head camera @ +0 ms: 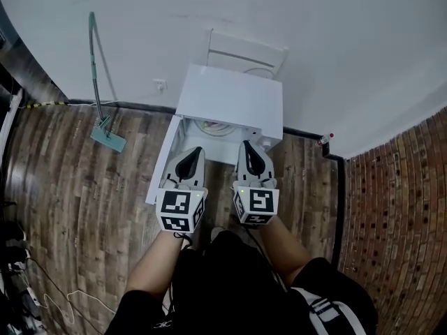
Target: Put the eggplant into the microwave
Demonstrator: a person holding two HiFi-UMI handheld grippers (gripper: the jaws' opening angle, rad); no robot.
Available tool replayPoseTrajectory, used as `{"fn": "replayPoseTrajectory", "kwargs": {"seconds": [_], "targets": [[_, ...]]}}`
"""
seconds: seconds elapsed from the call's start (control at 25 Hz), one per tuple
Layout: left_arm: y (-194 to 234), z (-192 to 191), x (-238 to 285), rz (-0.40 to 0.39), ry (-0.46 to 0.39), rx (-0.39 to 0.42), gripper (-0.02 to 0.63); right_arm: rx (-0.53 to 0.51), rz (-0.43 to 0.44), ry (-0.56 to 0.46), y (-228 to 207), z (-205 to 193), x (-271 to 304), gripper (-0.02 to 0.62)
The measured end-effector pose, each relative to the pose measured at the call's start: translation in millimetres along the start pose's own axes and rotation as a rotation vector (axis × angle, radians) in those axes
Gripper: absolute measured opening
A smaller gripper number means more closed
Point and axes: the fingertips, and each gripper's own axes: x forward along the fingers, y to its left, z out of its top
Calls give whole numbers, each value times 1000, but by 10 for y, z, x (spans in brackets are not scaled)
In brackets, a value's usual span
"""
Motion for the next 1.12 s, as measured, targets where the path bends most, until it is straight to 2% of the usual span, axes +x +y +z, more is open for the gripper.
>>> {"fn": "replayPoseTrajectory", "kwargs": {"seconds": [0.16, 0.32, 0.6, 1.0, 1.12], "targets": [[-226, 738, -362, 42, 11, 2, -2, 52, 6, 22, -34, 837, -348, 12], [-402, 1103, -628, 47, 9, 24, -2, 83, 28, 11, 31, 1304, -590, 12], [-616, 1244, -921, 30, -4, 63, -2, 121, 41, -6, 153, 1502, -861, 12], [-727, 1399, -1136, 34, -35, 145, -2, 53, 67, -38, 374, 1695, -1081, 12], [-732, 1398, -1168, 26, -40, 131, -2, 10, 59, -41, 430, 1721, -1125, 12]]}}
